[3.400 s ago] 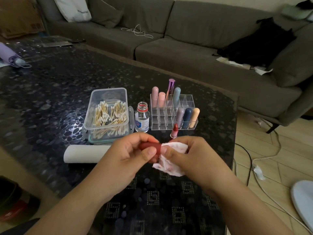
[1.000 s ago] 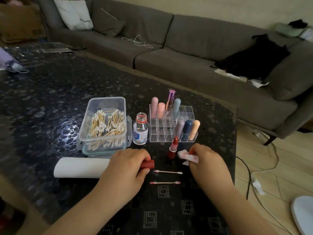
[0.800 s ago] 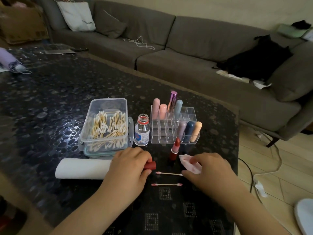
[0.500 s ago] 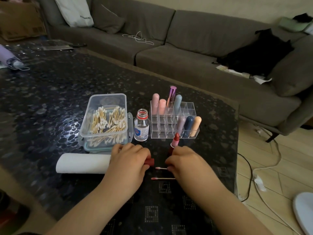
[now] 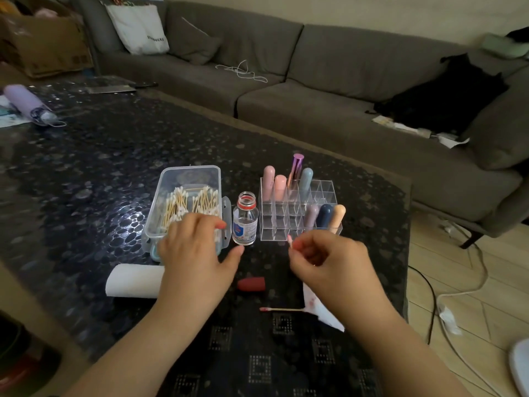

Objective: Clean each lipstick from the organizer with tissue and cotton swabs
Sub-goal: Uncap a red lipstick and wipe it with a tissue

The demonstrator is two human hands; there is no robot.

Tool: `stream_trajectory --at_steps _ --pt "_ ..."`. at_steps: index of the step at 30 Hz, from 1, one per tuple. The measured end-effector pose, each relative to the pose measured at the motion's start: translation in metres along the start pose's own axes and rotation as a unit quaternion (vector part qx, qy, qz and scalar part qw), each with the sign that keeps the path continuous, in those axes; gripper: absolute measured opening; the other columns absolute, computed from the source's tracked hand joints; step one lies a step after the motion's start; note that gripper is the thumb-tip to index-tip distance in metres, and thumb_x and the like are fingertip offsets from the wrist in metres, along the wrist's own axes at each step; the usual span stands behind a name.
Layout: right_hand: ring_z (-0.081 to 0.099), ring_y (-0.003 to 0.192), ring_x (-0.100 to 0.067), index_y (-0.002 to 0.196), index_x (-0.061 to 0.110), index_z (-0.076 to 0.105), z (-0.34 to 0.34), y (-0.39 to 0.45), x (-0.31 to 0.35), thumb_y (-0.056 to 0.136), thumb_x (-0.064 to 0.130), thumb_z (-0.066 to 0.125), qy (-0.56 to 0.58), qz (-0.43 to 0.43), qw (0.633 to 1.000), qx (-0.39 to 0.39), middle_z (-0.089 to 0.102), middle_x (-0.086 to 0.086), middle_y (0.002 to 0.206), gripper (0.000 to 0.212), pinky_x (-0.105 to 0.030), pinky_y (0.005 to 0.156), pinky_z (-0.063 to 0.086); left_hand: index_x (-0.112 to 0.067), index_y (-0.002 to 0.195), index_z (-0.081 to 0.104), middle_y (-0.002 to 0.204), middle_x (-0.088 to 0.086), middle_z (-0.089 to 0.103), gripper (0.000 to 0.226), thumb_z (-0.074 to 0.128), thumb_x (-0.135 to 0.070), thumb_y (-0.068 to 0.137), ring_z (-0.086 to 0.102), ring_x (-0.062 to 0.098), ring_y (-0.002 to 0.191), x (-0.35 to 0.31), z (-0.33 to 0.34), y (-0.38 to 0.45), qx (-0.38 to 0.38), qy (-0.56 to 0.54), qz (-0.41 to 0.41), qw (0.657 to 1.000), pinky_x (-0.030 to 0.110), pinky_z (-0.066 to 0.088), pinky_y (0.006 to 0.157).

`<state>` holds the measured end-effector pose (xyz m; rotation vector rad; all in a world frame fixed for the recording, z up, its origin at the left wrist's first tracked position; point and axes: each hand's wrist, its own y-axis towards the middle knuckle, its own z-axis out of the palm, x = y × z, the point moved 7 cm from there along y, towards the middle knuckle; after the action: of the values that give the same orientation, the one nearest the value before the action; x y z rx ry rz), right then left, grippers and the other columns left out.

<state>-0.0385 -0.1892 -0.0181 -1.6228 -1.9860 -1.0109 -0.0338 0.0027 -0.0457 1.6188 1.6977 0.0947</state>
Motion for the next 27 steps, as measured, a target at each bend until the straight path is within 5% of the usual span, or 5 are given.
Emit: stream_trajectory --at_steps 5,9,18,23,27 --pt "0.067 0.063 -0.008 0.078 0.016 0.066 0.0 0.006 -0.004 0.082 0.009 0.066 0.136 0.102 0.984 0.046 0.071 0.001 0.067 0.008 -0.022 0.069 0.056 -0.017 0.12 0.055 0.126 0.002 0.044 0.06 0.076 -0.042 0.07 0.036 0.027 0.121 0.001 0.006 0.024 0.069 0.011 -0.044 0.997 0.04 0.024 0.101" --pt "0.067 0.065 -0.004 0.079 0.02 0.068 -0.001 0.01 -0.001 0.084 0.015 0.068 0.127 0.087 0.987 0.051 0.071 0.005 0.069 0.008 -0.015 0.068 0.054 -0.025 0.13 0.047 0.135 -0.005 0.035 0.069 0.067 -0.059 0.073 0.026 0.02 0.13 -0.007 0.023 0.049 0.141 0.061 -0.039 0.987 0.041 0.019 0.106" --pt "0.064 0.066 -0.007 0.074 0.023 0.069 -0.006 0.014 -0.001 0.083 0.019 0.07 0.125 0.061 0.989 0.058 0.069 0.006 0.07 0.01 -0.011 0.063 0.05 -0.03 0.108 0.063 0.141 -0.008 0.031 0.05 0.064 -0.064 0.071 0.019 0.021 0.132 -0.004 0.051 0.059 0.225 0.118 -0.042 0.966 0.049 0.015 0.109" --pt "0.064 0.068 -0.01 0.076 0.025 0.071 -0.007 0.015 0.006 0.083 0.015 0.068 0.149 0.042 0.986 0.062 0.068 0.006 0.071 0.013 -0.016 0.067 0.053 -0.025 0.102 0.062 0.133 -0.01 0.041 0.044 0.069 -0.056 0.071 0.027 0.018 0.128 -0.009 0.041 0.059 0.188 0.079 -0.037 0.978 0.044 0.017 0.105" --pt "0.064 0.067 -0.007 0.077 0.025 0.07 -0.017 0.014 0.014 0.083 0.013 0.067 0.195 0.025 0.98 0.044 0.069 0.007 0.072 0.014 -0.017 0.068 0.053 -0.025 0.092 0.049 0.087 -0.018 0.047 0.037 0.074 -0.043 0.071 0.046 0.002 0.096 -0.022 0.007 0.047 0.092 -0.047 -0.043 0.994 0.038 0.025 0.098"
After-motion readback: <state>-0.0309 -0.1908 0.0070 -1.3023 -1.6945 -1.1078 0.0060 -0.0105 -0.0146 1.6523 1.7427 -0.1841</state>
